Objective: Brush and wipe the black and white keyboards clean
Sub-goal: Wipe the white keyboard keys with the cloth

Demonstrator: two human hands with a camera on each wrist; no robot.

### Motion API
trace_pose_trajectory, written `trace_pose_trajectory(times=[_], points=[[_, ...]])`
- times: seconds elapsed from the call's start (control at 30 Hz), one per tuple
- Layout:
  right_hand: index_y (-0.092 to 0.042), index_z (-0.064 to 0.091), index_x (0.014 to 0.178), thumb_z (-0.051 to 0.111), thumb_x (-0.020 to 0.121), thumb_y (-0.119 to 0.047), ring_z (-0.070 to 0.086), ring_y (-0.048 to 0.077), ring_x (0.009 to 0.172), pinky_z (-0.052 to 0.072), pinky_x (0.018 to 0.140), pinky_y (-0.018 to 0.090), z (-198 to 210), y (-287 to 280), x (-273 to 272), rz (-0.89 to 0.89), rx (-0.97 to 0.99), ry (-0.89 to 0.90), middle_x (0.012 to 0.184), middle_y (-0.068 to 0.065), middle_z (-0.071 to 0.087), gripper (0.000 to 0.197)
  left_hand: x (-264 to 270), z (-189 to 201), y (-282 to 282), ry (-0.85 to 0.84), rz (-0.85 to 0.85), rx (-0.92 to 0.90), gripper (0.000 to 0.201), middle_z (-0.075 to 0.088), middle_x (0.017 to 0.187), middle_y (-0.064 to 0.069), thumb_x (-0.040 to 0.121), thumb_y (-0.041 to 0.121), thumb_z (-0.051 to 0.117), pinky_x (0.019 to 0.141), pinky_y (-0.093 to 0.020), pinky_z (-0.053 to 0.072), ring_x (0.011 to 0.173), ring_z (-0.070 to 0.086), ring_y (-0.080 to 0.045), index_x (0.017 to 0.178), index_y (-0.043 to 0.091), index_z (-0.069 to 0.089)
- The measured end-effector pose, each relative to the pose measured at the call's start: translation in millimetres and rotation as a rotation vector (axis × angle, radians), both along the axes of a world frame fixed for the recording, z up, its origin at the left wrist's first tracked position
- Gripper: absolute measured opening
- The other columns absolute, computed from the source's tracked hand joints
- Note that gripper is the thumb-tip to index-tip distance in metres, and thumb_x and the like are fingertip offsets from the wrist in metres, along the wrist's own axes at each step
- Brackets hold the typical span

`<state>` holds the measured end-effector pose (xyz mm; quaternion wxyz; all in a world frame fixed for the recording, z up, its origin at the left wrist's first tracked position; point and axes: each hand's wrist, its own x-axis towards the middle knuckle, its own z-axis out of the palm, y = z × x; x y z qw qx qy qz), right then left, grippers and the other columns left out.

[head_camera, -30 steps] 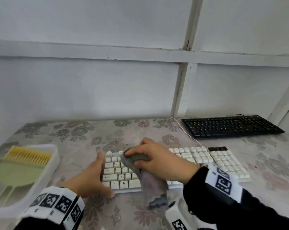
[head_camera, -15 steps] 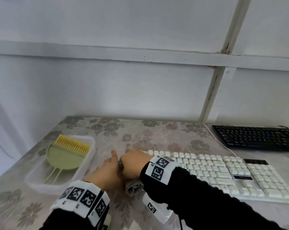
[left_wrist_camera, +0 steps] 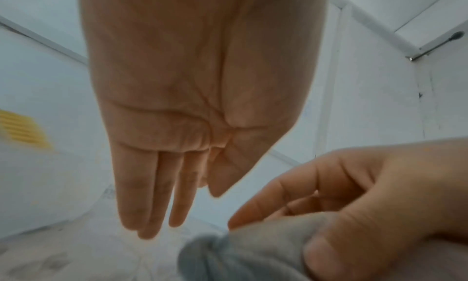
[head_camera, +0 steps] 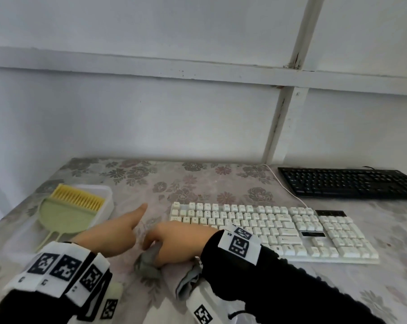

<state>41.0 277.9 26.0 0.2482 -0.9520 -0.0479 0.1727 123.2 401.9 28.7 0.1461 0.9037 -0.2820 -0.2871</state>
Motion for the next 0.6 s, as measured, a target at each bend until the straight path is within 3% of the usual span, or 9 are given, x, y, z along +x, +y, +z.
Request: trace_pose_trajectory(times=[0.1,0.17,0.27,0.4,0.6], points=[[-0.008,0.057,0.127,0.057,0.089,-0.015,0.053,0.026,0.115,0.037,0.083,0.024,5,-9,-6,-0.117,0.142,-0.093,0.128,0.012,0.057,0.039,2,2,2,0.054,0.102,-0.155,0.066,0.037,0.147,-0.007,0.092,-0.001,0.034,0.106,-0.03,0.032,0.134,0.036,-0.021,0.149,0.021,0.01],[-0.009,0.056,0.129,0.058,0.088,-0.013,0.052,0.024,0.118,0.036,0.084,0.021,7,-14,-8,-0.198,0.227,-0.146,0.129,0.011,0.056,0.041,-4,1,1,0.106,0.196,-0.298,0.052,0.057,0.124,-0.014,0.096,0.005,0.039,0.092,-0.034,0.045,0.109,0.056,-0.027,0.145,0.014,0.025],[-0.012,0.057,0.127,0.061,0.085,-0.011,0.054,0.022,0.116,0.036,0.083,0.02,5,-20,-9,-0.265,0.301,-0.19,0.127,0.009,0.059,0.042,-17,2,2,0.099,0.25,-0.385,0.036,0.067,0.094,-0.018,0.095,0.004,0.043,0.071,-0.03,0.053,0.075,0.064,-0.023,0.131,0.007,0.044],[-0.015,0.06,0.124,0.062,0.083,-0.013,0.056,0.021,0.113,0.037,0.08,0.022,-5,-23,-10,-0.286,0.282,-0.207,0.123,0.007,0.061,0.041,-23,3,9,-0.042,0.203,-0.315,0.025,0.069,0.082,-0.008,0.093,0.013,0.052,0.068,-0.029,0.056,0.069,0.066,-0.017,0.117,0.009,0.056],[-0.019,0.057,0.126,0.06,0.084,-0.006,0.053,0.02,0.115,0.043,0.089,0.026,3,-11,-6,-0.285,0.324,-0.196,0.126,0.006,0.058,0.044,-8,17,38,-0.201,0.149,-0.236,0.03,0.066,0.083,0.004,0.092,0.019,0.055,0.071,-0.026,0.054,0.07,0.065,-0.009,0.122,0.016,0.053]])
